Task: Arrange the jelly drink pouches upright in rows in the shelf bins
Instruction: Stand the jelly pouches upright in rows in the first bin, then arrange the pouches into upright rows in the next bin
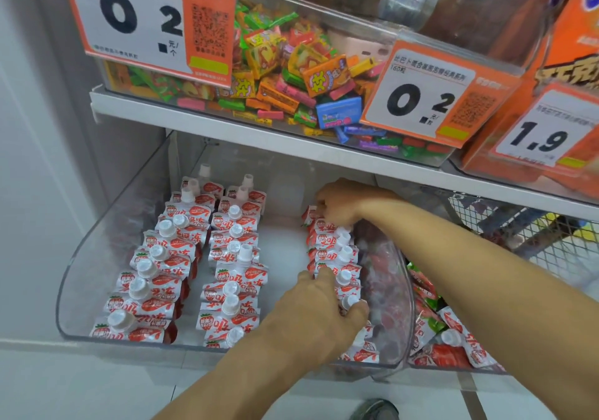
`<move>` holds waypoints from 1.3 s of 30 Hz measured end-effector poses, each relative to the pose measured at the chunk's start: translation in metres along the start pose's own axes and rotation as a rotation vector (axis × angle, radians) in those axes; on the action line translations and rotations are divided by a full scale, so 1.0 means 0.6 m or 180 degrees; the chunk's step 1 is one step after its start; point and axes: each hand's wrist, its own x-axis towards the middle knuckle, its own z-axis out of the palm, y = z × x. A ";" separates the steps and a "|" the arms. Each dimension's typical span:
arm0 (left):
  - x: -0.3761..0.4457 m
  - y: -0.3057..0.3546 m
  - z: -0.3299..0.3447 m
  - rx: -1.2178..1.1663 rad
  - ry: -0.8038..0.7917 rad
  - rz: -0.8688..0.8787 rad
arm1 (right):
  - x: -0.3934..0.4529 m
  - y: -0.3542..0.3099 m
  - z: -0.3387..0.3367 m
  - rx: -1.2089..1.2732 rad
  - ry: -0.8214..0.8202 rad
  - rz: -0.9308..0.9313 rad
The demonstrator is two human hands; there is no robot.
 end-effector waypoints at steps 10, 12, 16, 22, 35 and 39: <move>0.012 0.006 -0.027 -0.0461 -0.0310 -0.0456 | -0.079 -0.013 -0.022 -0.0211 0.0779 0.0004; 0.018 0.011 -0.032 -0.0460 -0.0292 -0.0532 | -0.122 -0.002 -0.014 0.0076 0.1453 -0.0037; 0.022 0.018 -0.032 -0.0636 -0.0201 -0.0635 | -0.205 0.018 0.046 0.1217 0.2018 0.0192; 0.015 0.034 -0.011 0.0013 0.1033 -0.0139 | -0.318 0.068 0.124 0.2381 0.2303 0.0415; -0.009 0.128 0.065 0.0630 0.1985 0.1504 | -0.407 0.131 0.206 0.1343 0.1308 -0.0252; 0.001 0.177 0.094 0.2015 0.0216 0.1705 | -0.400 0.161 0.212 0.1082 0.1295 -0.0139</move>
